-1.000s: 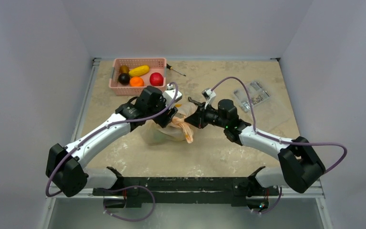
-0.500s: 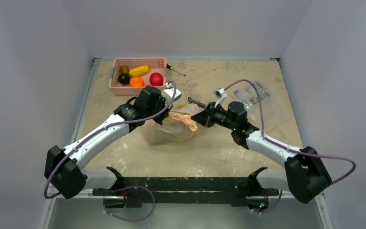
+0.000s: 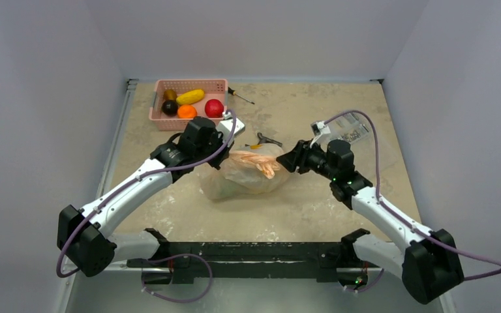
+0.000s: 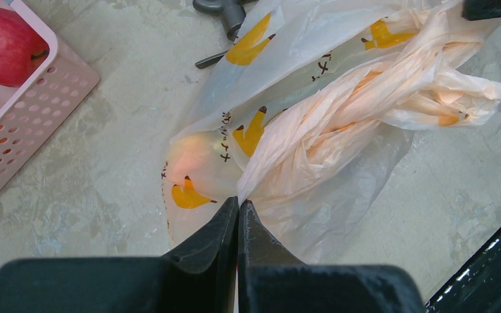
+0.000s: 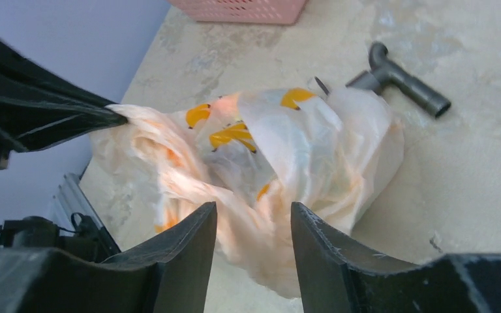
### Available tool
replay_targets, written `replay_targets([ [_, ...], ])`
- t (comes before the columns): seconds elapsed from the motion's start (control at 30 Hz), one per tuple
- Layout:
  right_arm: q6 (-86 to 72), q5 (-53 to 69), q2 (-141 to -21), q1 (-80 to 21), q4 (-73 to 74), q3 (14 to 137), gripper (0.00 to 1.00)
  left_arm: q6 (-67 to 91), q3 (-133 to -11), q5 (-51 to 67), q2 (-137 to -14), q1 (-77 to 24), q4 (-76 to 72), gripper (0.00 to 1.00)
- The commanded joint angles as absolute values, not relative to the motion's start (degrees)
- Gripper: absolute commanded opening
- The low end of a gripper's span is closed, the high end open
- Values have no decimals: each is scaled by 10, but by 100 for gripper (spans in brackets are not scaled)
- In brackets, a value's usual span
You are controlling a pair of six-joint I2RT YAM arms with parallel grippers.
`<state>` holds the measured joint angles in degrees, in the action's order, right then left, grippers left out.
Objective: Take the fake fruits out of the plastic bag
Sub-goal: Untie the plastic bag at the center of the board.
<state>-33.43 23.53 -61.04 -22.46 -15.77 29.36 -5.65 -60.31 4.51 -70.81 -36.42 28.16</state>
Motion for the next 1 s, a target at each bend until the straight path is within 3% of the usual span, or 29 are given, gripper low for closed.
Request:
replay_targets([
  [0.0, -192, 97, -558, -299, -26, 382, 49, -70, -612, 57, -704, -360, 282, 0],
  [0.27, -106, 62, -619, -383, -18, 455, 56, -67, -612, 58, -701, -360, 284, 0],
  [0.47, -72, -55, -677, -459, 10, 503, 46, -67, -611, 57, -699, -360, 283, 0],
  [0.7, -67, -176, -693, -516, 5, 491, 46, -66, -614, 58, -701, -360, 281, 0],
  [0.97, -163, -149, -684, -516, -40, 473, 8, -64, -614, 55, -696, -359, 281, 0],
])
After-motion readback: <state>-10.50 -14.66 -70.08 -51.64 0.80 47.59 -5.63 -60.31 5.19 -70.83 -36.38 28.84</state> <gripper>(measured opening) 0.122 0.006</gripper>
